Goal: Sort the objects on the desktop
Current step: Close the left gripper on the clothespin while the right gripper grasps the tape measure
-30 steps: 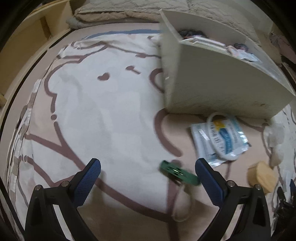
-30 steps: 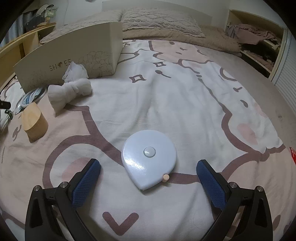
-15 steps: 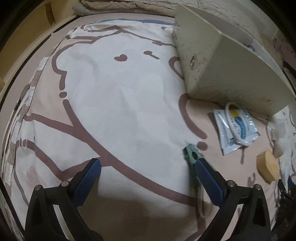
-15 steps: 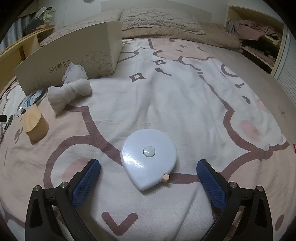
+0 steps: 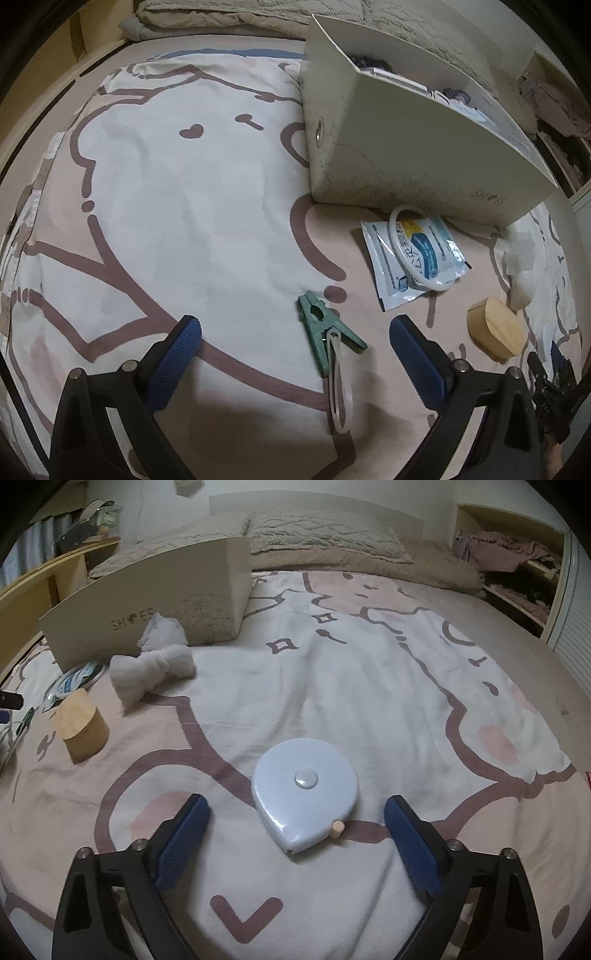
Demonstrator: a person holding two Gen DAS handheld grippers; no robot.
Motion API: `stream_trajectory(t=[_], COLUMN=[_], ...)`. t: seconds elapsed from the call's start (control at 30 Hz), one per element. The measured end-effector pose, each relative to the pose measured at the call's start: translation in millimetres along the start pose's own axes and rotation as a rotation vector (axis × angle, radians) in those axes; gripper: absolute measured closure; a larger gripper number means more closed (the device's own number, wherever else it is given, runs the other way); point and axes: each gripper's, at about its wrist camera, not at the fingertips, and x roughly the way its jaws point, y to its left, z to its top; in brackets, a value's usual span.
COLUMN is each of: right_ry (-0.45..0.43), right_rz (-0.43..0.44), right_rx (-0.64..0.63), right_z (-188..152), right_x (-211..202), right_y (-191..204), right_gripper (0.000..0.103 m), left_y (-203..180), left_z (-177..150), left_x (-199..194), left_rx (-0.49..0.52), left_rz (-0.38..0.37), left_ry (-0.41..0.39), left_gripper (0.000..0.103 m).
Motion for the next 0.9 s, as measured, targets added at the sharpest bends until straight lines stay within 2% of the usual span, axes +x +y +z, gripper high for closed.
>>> stream_trajectory(t=[0.13,0.23,0.37,0.67,0.9], right_ry=[-0.030,-0.035,-0.033,-0.026,-0.020], right_rz=[-0.003,0.008,0.030,0.068,0.088], right_rx=[-0.061,-0.071,-0.062,-0.038,-0.024], right_z=[-1.4,-1.9,-1.3,-1.1,-0.7], right_x=[-4.8,-5.3,-4.0,-2.2,-0.6], right_y=[10.9,11.5,9.6,5.7,2.8], right_gripper=[0.027,0.032,0.033,0.033,0.033], left_y=[-8.1,-14.7,-20.6,-15.6,-14.6], left_z=[-0.9,-4.3,-10.0,-17.3,-14.8], left_x=[12.6,22.7,26.4,30.1,29.2], left_rx=[0.037,0.090,0.154,0.136,0.099], left_rz=[0.032,0.078,0.116,0.099,0.096], left_ry=[0.022,0.038,0.018,0.001,0.027], left_gripper=[0.000,0.001,0.000,0.000,0.001])
